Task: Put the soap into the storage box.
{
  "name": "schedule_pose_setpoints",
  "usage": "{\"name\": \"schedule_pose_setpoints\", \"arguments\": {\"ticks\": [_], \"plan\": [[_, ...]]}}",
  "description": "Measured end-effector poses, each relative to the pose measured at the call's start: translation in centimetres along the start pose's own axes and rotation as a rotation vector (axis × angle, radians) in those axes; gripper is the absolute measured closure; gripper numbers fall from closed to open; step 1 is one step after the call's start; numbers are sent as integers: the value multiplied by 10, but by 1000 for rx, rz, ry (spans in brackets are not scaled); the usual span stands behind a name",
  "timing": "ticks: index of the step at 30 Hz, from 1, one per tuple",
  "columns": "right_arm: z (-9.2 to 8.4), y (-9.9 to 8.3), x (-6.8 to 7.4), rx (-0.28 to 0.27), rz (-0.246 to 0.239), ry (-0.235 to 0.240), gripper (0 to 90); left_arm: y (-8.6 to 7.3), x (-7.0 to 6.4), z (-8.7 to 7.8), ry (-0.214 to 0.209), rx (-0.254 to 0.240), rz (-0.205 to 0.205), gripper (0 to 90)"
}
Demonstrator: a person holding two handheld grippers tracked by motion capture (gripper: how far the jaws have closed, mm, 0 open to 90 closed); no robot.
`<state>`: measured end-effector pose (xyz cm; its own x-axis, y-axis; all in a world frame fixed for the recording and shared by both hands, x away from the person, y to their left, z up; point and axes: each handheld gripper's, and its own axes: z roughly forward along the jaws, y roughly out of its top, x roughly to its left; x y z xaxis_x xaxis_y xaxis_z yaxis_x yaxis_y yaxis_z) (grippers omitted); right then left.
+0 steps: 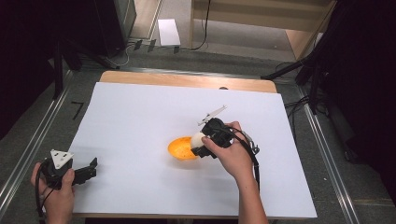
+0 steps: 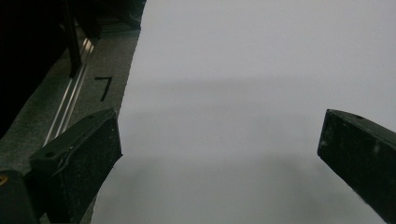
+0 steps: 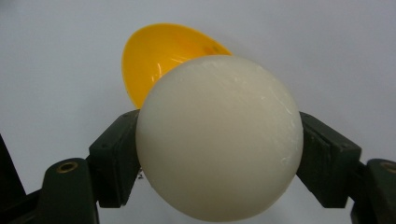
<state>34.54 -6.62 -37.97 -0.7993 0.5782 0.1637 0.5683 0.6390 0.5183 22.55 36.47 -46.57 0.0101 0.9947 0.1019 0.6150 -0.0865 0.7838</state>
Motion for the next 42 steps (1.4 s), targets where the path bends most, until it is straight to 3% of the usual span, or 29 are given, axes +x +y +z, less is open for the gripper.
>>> {"name": "schedule_pose_setpoints", "arguments": {"ticks": [31,42], "plan": [[19,15,17,18,-44,33,248,0,0,0,-4,2,1,2],[29,19,22,45,-41,13,248,0,0,0,-4,2,-1,2]]}}
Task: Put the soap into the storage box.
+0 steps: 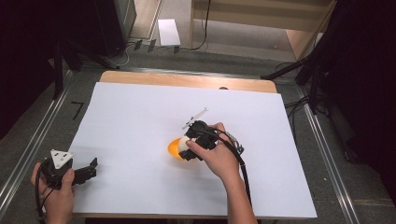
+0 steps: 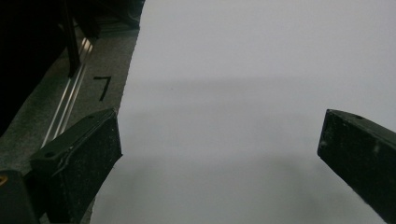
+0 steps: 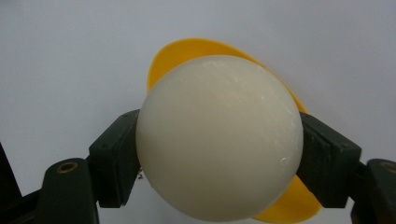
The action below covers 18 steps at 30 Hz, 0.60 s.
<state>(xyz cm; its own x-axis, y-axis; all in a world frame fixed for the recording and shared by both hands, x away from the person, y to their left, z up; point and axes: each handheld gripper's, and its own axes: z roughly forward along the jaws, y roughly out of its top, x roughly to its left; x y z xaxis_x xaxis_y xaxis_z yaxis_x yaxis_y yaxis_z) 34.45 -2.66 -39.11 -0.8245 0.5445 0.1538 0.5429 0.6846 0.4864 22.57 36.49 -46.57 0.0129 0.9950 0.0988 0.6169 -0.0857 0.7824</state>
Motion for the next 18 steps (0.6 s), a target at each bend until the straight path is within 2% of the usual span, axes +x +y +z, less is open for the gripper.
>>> {"name": "schedule_pose_setpoints", "arguments": {"ticks": [14,18], "plan": [[10,3,1,26,28,-45,247,0,0,0,-2,1,0,2],[12,3,0,40,44,-73,247,0,0,0,-2,1,0,2]]}}
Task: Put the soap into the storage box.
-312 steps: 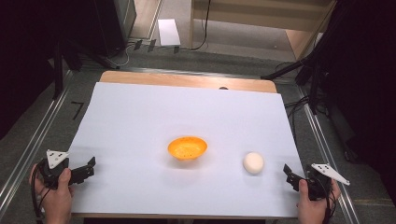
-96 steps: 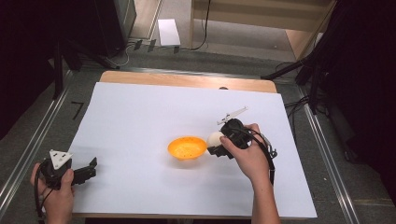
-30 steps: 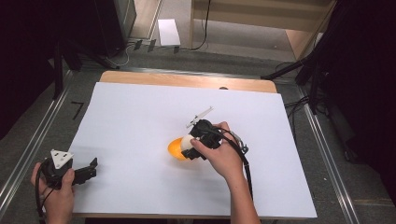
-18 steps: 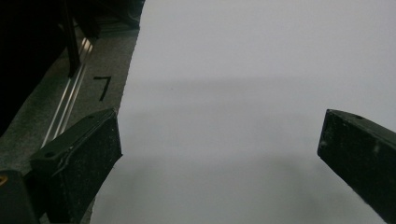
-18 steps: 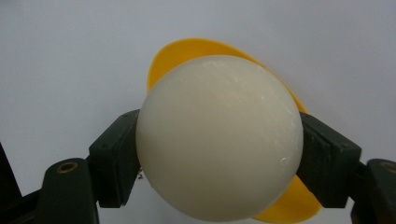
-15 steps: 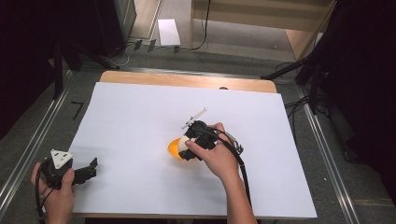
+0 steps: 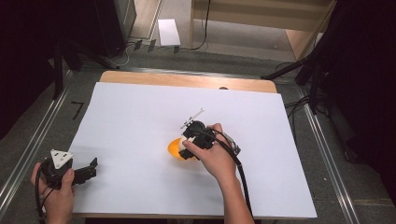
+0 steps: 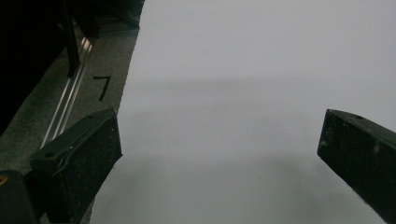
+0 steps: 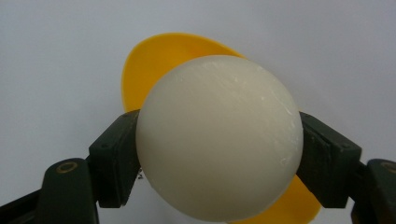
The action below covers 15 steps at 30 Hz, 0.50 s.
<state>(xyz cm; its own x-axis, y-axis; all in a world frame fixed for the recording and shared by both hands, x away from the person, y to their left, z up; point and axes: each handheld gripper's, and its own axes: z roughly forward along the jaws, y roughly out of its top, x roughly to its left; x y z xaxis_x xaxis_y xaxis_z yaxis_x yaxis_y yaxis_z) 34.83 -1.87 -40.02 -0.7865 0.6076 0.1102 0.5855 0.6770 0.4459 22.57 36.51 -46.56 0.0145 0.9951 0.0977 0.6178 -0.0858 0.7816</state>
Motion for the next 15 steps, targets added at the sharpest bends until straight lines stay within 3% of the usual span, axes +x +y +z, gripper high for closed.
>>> {"name": "schedule_pose_setpoints", "arguments": {"ticks": [15], "plan": [[5,0,-1,17,12,1,245,0,0,0,0,1,-1,2]]}}
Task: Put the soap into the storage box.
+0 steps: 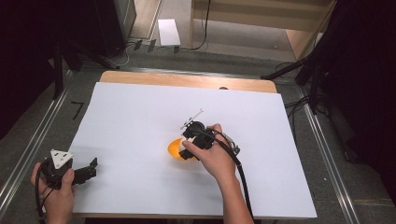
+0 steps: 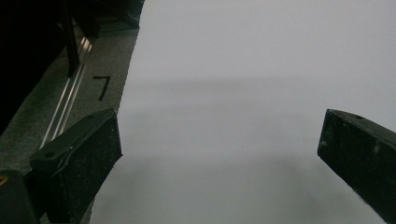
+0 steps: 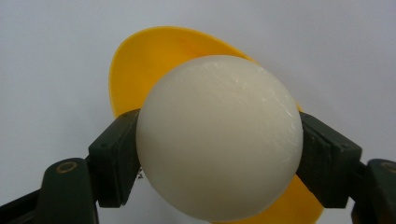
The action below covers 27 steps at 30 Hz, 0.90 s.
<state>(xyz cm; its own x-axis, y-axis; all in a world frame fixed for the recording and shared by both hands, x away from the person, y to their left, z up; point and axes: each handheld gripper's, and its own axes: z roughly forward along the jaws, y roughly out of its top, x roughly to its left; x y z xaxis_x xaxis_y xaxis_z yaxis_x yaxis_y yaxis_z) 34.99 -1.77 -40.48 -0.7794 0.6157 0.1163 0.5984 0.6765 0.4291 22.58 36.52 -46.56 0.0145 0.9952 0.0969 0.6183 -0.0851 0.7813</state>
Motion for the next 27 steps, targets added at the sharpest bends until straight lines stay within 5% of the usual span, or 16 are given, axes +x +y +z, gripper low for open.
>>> {"name": "schedule_pose_setpoints", "arguments": {"ticks": [14,27], "plan": [[-2,-2,-3,-6,23,3,225,0,0,0,0,-1,0,2],[-19,-12,-12,-67,57,-18,212,0,0,0,0,1,-1,2]]}}
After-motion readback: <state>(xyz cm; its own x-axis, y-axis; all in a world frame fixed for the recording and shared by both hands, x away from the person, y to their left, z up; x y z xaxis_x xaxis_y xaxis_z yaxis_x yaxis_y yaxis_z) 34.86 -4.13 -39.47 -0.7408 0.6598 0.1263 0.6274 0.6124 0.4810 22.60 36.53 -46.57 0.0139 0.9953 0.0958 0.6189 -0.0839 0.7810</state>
